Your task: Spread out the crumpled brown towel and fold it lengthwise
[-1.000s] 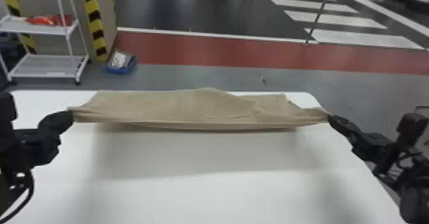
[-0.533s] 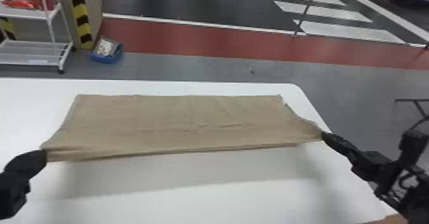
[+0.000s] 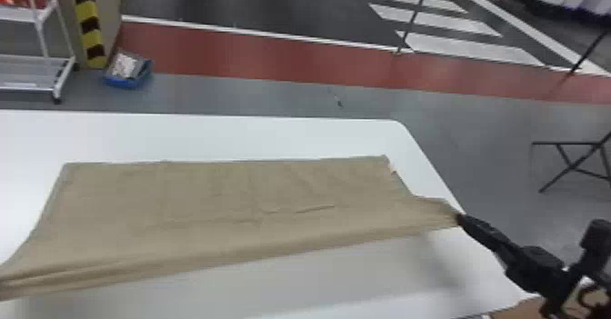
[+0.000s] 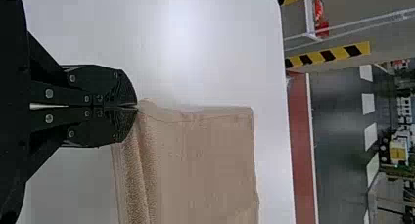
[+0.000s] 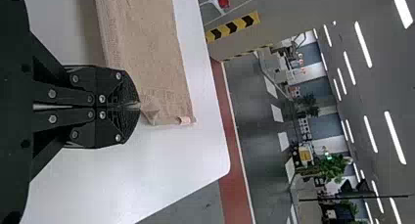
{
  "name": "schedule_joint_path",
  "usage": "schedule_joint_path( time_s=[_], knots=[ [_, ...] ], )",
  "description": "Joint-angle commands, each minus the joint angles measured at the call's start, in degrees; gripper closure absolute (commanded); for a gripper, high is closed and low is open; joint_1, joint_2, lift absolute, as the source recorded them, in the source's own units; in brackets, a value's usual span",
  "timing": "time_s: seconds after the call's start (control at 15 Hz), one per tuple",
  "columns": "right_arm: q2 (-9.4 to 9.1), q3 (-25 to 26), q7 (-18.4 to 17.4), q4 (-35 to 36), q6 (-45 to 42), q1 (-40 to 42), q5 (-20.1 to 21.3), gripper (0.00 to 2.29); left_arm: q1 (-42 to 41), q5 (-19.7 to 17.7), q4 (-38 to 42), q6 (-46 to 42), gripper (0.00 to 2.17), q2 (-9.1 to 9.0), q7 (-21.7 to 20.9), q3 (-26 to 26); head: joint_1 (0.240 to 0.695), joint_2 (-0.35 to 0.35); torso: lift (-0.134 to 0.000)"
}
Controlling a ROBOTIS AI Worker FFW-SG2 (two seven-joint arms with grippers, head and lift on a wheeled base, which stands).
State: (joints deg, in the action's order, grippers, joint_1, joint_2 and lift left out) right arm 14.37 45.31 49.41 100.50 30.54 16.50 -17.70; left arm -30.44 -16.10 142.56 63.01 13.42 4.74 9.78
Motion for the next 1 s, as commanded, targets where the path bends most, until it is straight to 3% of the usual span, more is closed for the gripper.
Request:
schedule_joint_path(
  time_s=[0.0, 0.13, 0.33, 0.47, 0.67, 0.93],
  knots=[
    [-0.31, 1.36, 0.07, 0.66, 0.54, 0.29, -0.67, 1.54, -0.41, -0.51, 2.29, 4.45, 1.42, -0.24, 0.36, 0.59, 0.695, -0.320, -0.124],
    [-0.04, 1.36, -0.72, 0.84, 2.30, -1.29, 0.04, 1.53, 0.20, -0.51, 2.82, 4.98, 1.42, -0.33, 0.98, 0.42, 0.695, -0.334, -0.124],
    [0.04, -0.84, -1.34, 0.40, 6.69, -8.32, 5.84, 1.53, 5.92, 0.19, 0.62, 4.80, 1.42, -0.59, 3.35, -2.22, 0.695, -0.339, -0.124],
    [0.04, -2.95, -2.30, -0.74, 8.98, -11.75, 7.07, 1.52, 10.75, 2.03, -2.46, 4.45, 1.42, -0.59, 4.76, -5.03, 0.695, -0.318, -0.124],
    [0.04, -5.76, -3.18, -3.47, 10.21, -17.11, 9.70, 1.52, 17.78, 2.56, -9.14, 3.22, 1.42, -0.59, 5.55, -8.29, 0.695, -0.280, -0.124],
    [-0.04, -9.27, -5.29, -10.23, 11.44, -24.23, 13.04, 1.48, 26.22, 3.44, -20.39, -5.39, 1.42, -1.38, 7.83, -13.21, 0.695, -0.253, -0.124]
  ],
)
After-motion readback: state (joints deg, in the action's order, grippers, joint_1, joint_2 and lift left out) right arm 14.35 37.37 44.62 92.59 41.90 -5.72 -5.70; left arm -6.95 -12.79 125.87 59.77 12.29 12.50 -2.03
